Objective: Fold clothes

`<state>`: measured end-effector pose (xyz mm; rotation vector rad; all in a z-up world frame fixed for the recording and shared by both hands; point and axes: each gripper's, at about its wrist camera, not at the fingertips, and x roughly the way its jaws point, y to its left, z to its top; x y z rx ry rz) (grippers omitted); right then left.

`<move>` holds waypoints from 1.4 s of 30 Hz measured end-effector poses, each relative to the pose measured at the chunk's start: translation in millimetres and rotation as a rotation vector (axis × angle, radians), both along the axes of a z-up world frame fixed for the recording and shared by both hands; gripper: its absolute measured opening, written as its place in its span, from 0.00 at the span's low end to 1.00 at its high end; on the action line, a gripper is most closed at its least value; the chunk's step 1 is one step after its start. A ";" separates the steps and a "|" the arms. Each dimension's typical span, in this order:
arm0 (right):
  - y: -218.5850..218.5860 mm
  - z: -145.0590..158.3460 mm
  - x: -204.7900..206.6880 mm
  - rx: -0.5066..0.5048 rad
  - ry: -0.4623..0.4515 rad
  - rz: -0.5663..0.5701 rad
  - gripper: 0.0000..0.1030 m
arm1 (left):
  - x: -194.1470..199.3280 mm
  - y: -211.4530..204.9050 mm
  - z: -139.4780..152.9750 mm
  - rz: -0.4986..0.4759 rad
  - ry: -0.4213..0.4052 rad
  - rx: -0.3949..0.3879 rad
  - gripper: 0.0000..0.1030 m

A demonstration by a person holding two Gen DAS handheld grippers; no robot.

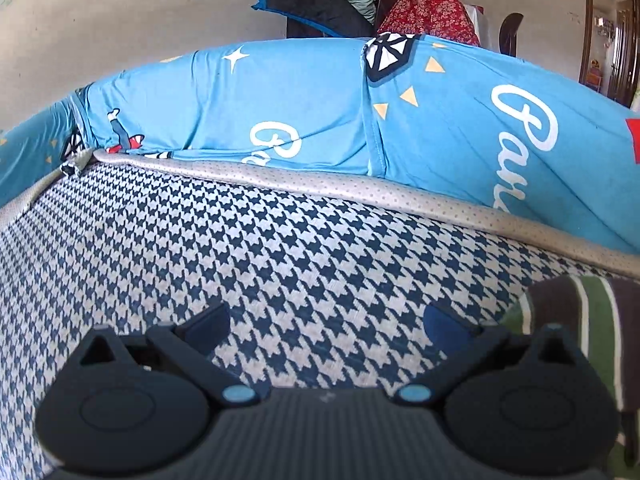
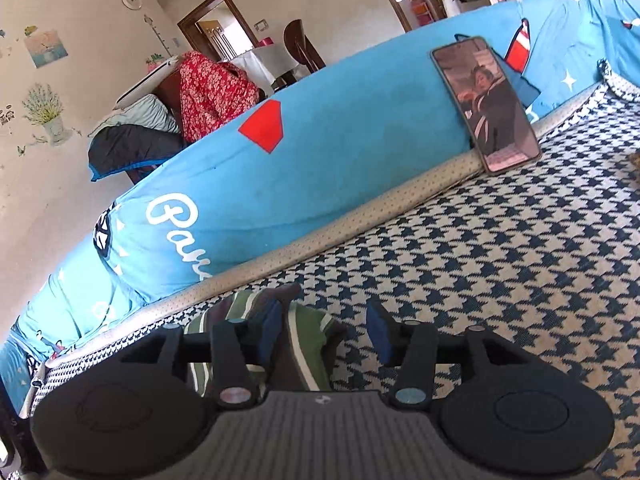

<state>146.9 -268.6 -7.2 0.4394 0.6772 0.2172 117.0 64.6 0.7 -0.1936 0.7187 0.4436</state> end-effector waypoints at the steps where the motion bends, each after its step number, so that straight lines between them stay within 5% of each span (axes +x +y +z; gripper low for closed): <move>1: 2.2 -2.9 0.8 0.004 0.010 0.005 0.56 | -1.6 -0.7 3.1 -0.020 -0.020 -0.033 1.00; 8: 17.0 -20.2 5.3 -0.004 0.050 0.030 0.54 | -8.5 -54.5 5.3 -0.291 -0.058 -0.029 1.00; 11: 17.9 -21.6 7.4 0.015 0.045 0.042 0.17 | -11.3 -79.3 5.6 -0.411 -0.070 -0.019 1.00; 14: 17.8 -19.9 8.4 0.034 0.027 0.053 0.08 | -14.0 -101.6 5.4 -0.517 -0.083 -0.008 1.00; 30: 16.7 -2.8 8.6 0.153 -0.016 0.083 0.08 | -6.0 -129.7 -16.2 -0.607 -0.094 0.000 1.00; 42: 19.9 0.1 10.5 0.135 -0.016 0.087 0.08 | 6.9 -123.0 -24.6 -0.506 -0.150 0.042 0.94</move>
